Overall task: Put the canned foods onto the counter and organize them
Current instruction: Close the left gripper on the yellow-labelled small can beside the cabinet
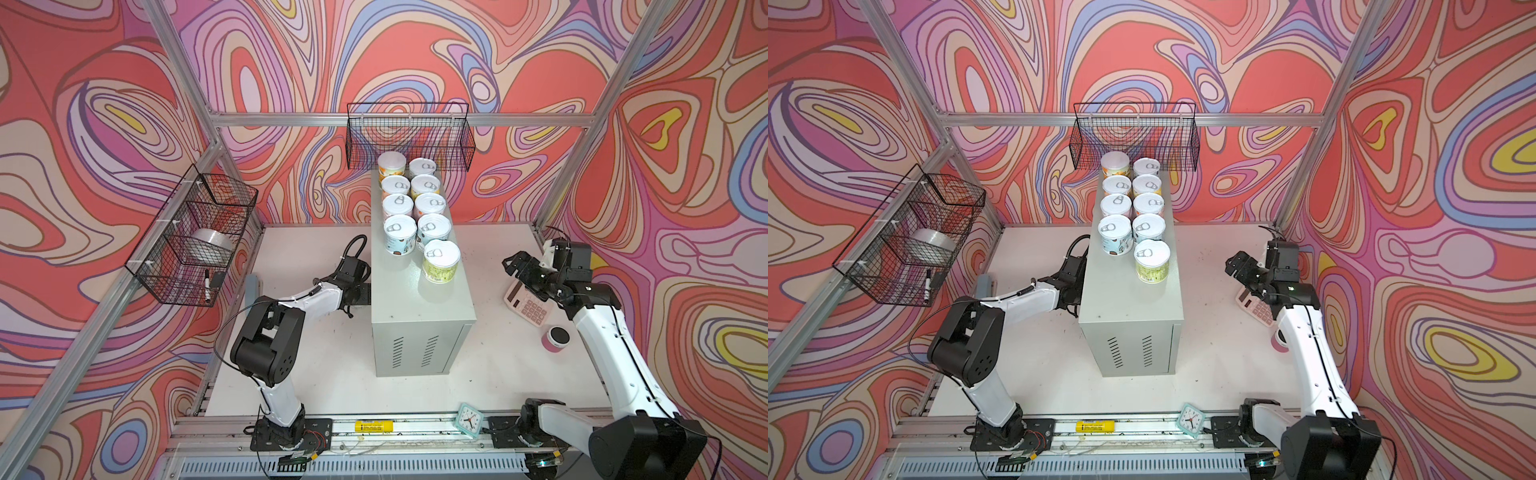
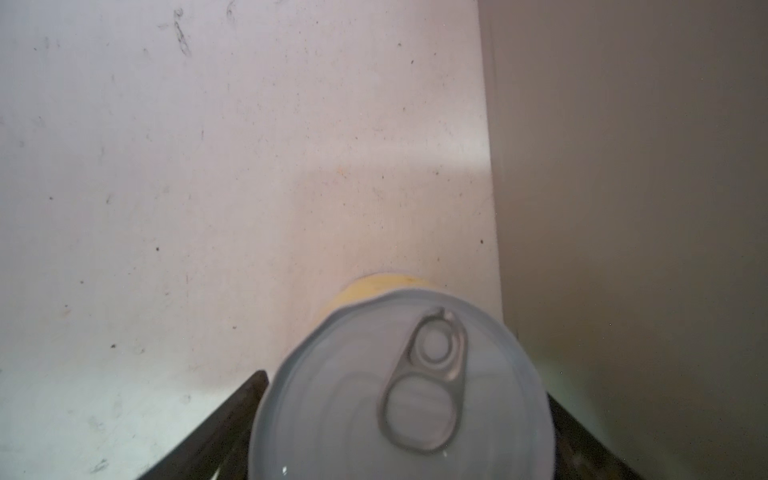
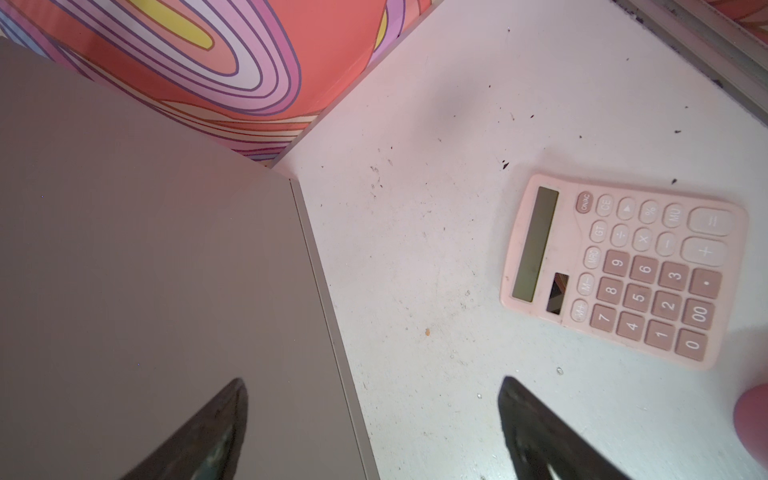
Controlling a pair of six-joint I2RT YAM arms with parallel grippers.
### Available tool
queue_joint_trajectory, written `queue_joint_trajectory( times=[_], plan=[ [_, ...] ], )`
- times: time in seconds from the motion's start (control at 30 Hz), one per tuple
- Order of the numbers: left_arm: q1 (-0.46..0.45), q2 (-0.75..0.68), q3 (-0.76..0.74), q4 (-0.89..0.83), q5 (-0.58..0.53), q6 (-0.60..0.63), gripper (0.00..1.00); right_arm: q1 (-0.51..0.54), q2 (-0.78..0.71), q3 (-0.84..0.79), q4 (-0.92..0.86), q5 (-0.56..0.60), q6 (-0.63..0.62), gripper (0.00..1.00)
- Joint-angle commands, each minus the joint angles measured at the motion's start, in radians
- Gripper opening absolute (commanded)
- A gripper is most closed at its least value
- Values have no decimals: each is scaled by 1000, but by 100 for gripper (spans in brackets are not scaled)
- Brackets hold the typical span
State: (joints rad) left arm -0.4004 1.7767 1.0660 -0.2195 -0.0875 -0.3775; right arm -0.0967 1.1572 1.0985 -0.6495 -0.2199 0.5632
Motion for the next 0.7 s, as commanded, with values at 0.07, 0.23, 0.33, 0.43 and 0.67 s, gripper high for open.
queue_joint_trajectory(
  times=[0.07, 0.23, 0.33, 0.43, 0.67],
  plan=[
    [-2, 57, 54, 13, -12, -21, 85, -1, 18, -24, 28, -10, 0, 97],
    [4, 90, 61, 25, 0, -42, 73, -1, 22, -25, 31, -8, -5, 97],
    [4, 96, 56, 24, -5, -51, 60, -1, 24, -25, 31, -6, -7, 97],
    [5, 88, 38, 19, -22, -56, 40, -1, 31, -28, 33, -11, -5, 97],
    [8, 15, 0, -65, -85, -43, 0, -1, 37, -44, 51, -36, 6, 96]
  ],
)
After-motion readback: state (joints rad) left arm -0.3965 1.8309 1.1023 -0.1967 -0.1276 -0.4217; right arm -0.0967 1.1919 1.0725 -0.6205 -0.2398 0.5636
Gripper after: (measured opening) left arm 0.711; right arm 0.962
